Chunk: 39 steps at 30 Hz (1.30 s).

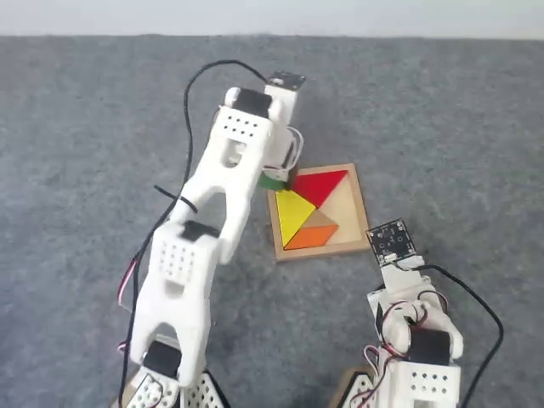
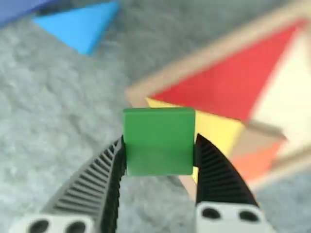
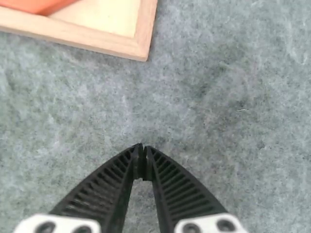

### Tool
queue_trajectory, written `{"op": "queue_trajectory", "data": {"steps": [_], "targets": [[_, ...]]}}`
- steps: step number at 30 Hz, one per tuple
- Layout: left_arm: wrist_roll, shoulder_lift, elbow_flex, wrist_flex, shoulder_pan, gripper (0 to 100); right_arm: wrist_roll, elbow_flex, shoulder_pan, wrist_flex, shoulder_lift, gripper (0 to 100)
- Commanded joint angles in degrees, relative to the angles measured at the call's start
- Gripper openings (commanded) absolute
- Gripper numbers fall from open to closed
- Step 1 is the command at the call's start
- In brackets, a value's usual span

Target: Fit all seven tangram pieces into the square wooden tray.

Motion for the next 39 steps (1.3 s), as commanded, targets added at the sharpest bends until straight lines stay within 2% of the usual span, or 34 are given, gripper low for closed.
{"op": "queue_trajectory", "data": {"steps": [1,4,6,9,14,25,33,39], "targets": [[-1.58,-20.92,23.78,-12.75,5.98,5,0.44,0.97,-0.22,0.13,-0.84,0.8],[-6.86,-30.07,40.04,-24.62,9.14,5,0.44,0.97,-0.22,0.13,-0.84,0.8],[-8.62,-34.46,46.46,-30.68,9.58,5,0.44,0.97,-0.22,0.13,-0.84,0.8],[-12.13,-36.48,49.54,-36.13,9.58,5,0.44,0.97,-0.22,0.13,-0.84,0.8],[-14.77,-32.53,51.03,-44.04,10.90,5,0.44,0.97,-0.22,0.13,-0.84,0.8],[-16.00,-26.99,51.21,-49.32,16.00,5,0.44,0.97,-0.22,0.13,-0.84,0.8],[-15.65,-23.74,51.03,-51.08,16.26,11,0.44,0.97,-0.22,0.13,-0.84,0.8],[-15.65,-23.03,51.03,-51.25,16.26,11,0.44,0.97,-0.22,0.13,-0.84,0.8]]}}
